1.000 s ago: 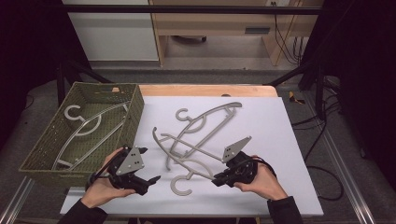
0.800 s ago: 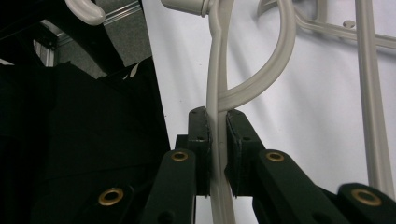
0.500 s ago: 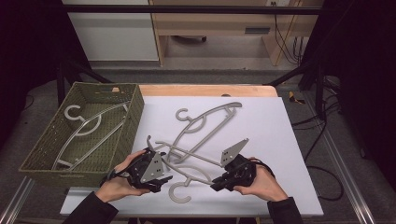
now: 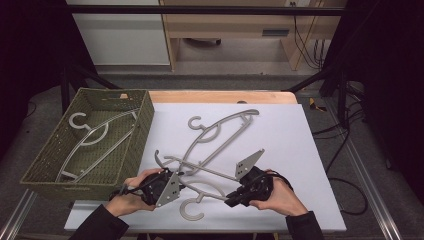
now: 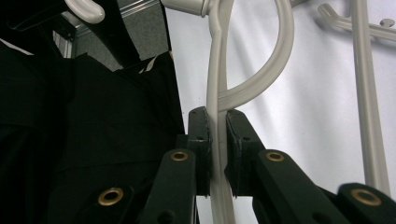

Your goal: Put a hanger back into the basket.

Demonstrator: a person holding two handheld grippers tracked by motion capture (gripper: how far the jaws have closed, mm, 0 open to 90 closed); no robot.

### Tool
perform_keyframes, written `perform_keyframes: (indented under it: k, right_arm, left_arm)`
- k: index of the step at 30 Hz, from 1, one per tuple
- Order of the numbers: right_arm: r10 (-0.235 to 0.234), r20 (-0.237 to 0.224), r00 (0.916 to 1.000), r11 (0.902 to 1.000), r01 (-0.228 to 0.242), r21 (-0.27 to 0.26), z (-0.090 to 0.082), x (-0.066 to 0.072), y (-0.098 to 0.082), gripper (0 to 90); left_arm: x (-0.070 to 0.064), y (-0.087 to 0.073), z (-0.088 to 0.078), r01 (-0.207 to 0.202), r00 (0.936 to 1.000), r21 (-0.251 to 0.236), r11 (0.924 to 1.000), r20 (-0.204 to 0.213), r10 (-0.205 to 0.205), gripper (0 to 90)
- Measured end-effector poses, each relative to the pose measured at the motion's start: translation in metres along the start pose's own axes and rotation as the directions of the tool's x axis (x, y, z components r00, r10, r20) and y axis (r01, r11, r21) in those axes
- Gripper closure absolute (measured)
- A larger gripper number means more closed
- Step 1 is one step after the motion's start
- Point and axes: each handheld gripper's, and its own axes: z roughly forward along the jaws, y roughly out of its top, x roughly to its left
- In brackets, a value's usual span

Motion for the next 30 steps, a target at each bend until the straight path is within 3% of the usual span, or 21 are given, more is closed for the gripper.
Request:
perform_keyframes:
  k: [6, 13, 18, 26, 30]
  right_arm:
    - [-0.002, -0.010, 0.9999, 0.9999, 0.002, 0.012, 0.001, -0.001, 0.000, 81.9]
    - [-0.002, -0.012, 0.9999, 1.0000, 0.002, -0.008, -0.003, -0.001, -0.001, 82.0]
    - [-0.005, 0.003, 1.0000, 0.9995, 0.005, -0.030, -0.006, -0.001, -0.002, 81.9]
    - [-0.011, 0.025, 0.9996, 0.9970, 0.013, -0.077, -0.014, -0.002, -0.003, 80.7]
    - [0.002, 0.073, 0.9973, 0.9859, 0.011, -0.167, -0.024, -0.005, -0.004, 79.0]
  left_arm:
    - [-0.006, 0.000, 0.002, -0.047, 0.9989, 0.009, 0.9988, -0.003, 0.047, 68.4]
    - [-0.008, 0.001, -0.001, -0.068, 0.9977, 0.000, 0.9977, 0.007, 0.068, 72.2]
    - [-0.008, 0.001, -0.004, -0.067, 0.9978, -0.002, 0.9978, 0.003, 0.067, 73.4]
    - [-0.007, 0.004, -0.011, -0.070, 0.9964, -0.019, 0.9974, -0.050, 0.069, 75.4]
    - [-0.002, 0.006, -0.015, -0.020, 0.9995, -0.038, 0.9991, -0.026, 0.019, 81.6]
